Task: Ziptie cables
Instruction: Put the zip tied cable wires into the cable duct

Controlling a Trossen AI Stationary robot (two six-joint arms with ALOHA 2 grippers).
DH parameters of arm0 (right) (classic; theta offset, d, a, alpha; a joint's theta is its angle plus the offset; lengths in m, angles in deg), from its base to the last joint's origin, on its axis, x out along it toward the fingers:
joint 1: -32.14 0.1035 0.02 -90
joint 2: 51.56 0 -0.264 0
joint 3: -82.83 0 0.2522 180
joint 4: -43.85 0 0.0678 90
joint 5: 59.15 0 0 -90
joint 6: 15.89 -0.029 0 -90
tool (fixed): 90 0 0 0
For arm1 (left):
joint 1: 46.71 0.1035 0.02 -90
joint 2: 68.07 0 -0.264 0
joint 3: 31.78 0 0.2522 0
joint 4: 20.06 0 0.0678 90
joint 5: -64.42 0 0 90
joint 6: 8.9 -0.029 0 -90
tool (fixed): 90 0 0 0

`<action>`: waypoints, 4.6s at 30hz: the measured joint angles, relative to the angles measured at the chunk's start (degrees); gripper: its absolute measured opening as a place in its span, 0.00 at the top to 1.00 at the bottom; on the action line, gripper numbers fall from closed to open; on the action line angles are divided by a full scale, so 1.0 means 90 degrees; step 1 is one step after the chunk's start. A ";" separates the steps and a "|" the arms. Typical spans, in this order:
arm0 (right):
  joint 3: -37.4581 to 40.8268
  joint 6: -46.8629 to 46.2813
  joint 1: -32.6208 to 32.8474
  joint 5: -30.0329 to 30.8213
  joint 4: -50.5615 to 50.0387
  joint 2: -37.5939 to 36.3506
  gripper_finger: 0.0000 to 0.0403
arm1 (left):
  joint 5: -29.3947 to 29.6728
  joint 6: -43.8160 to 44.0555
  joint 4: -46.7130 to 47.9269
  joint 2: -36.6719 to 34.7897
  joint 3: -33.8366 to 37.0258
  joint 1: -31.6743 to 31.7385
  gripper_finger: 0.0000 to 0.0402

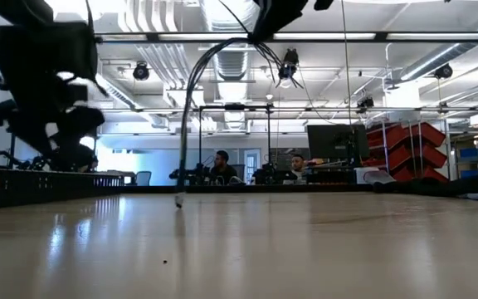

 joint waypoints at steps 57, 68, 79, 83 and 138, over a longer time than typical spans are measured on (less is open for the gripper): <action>-0.0535 -0.0659 0.0007 0.1322 -0.0694 -0.0869 1.00 | -0.0857 -0.6072 -0.5421 0.2910 -0.1926 -0.0534 0.49; -0.0067 -0.1017 -0.0257 0.0074 0.2014 -0.0339 1.00 | -0.1104 -0.3713 -0.4531 -0.0438 0.0298 -0.2445 0.37; -0.0043 -0.0960 -0.0262 -0.0378 0.3714 0.1191 1.00 | -0.0757 -0.3050 -0.4030 -0.2884 0.0828 -0.4075 0.48; -0.0029 -0.1248 -0.0291 -0.0371 0.4063 0.1459 1.00 | 0.0368 -0.3625 -0.4124 -0.2950 0.0891 -0.4134 0.53; 0.1817 0.3475 -0.1226 0.1361 0.2132 0.2202 1.00 | 0.1461 -0.4652 -0.6016 -0.1156 0.1120 -0.4125 0.76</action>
